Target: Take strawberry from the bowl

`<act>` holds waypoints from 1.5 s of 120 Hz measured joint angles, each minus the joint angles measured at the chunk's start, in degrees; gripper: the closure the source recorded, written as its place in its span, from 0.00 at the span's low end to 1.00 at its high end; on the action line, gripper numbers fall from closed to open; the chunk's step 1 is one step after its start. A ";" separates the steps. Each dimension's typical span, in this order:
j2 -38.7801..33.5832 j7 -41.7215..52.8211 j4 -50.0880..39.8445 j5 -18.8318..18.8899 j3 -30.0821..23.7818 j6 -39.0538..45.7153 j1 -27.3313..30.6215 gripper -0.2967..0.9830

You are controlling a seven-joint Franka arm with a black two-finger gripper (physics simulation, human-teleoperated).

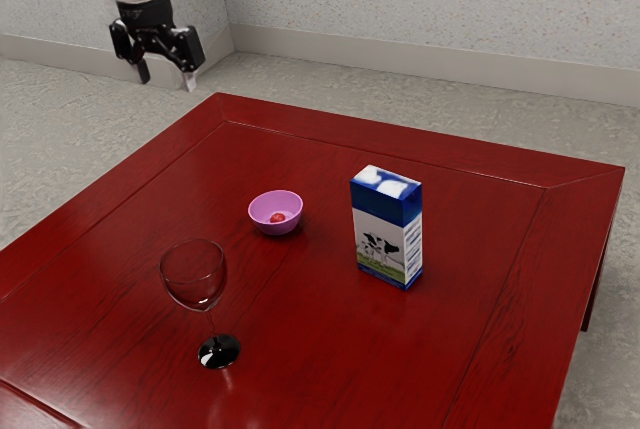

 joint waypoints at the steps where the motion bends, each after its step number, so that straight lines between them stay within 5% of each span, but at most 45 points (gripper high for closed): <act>1: 0.02 0.03 0.00 0.00 0.00 0.01 0.01 0.25; 32: -0.14 0.51 -3.59 -0.15 0.29 1.06 -0.20 0.25; 76: 4.89 -0.39 -21.42 -0.96 0.32 17.70 -0.97 0.25; 121: 21.88 2.52 -6.22 -3.77 -0.76 25.95 -0.26 0.25; 180: 27.19 3.51 0.42 -7.35 -6.82 26.48 7.18 0.25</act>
